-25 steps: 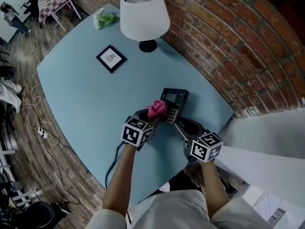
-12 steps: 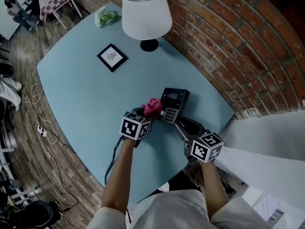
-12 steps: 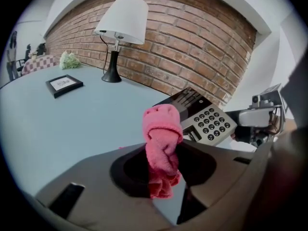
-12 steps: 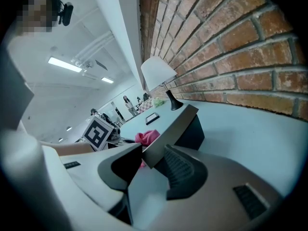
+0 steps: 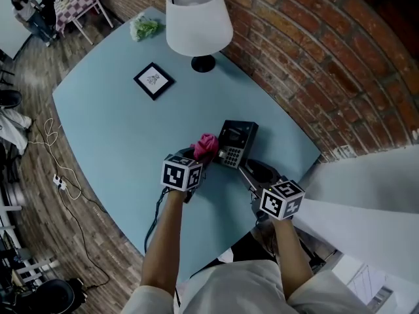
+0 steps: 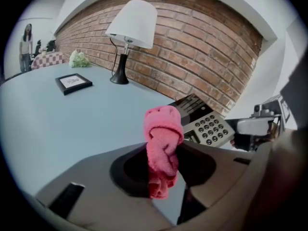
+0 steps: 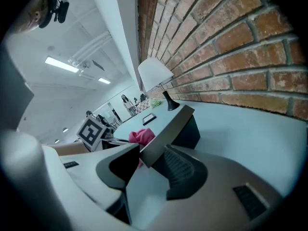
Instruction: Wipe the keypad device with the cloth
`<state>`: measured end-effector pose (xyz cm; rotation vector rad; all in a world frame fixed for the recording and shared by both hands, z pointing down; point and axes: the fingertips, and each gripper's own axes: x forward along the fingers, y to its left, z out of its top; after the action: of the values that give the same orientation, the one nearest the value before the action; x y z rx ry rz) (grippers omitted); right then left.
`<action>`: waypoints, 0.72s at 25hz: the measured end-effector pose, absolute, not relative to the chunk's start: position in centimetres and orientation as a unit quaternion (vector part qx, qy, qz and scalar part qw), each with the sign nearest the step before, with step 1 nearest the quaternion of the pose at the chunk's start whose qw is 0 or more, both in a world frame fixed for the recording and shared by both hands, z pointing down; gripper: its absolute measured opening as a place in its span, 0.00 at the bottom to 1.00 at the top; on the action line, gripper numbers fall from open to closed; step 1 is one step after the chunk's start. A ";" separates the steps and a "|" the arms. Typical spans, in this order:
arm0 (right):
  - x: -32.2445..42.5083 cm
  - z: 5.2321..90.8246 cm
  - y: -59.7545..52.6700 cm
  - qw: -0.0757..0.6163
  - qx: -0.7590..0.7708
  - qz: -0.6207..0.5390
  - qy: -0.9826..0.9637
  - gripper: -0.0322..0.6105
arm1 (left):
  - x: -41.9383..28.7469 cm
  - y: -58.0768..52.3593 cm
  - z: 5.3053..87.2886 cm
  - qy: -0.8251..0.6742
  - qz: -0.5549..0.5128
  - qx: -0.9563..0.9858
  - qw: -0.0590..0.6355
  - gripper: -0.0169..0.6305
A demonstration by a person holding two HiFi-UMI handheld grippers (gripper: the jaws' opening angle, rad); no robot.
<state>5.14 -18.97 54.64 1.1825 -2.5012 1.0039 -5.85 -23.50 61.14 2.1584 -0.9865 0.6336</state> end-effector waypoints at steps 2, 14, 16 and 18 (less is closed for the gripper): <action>5.5 54.8 -18.8 0.107 0.402 0.331 -0.847 0.34 | -5.3 -23.1 58.9 -0.376 0.204 0.839 0.337 0.29; 5.7 55.5 -18.3 0.113 0.390 0.333 -0.851 0.35 | 2.0 -19.2 54.0 -0.316 0.167 0.889 0.288 0.29; 5.7 55.6 -18.4 0.113 0.390 0.332 -0.851 0.34 | 2.0 -19.1 54.2 -0.322 0.171 0.887 0.282 0.29; 5.7 55.6 -18.3 0.110 0.390 0.333 -0.851 0.34 | 2.0 -19.0 54.4 -0.323 0.174 0.888 0.277 0.29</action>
<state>5.69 -18.31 55.64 1.1469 -2.5018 0.9786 2.01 -18.96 54.40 2.3854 -0.8667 0.4670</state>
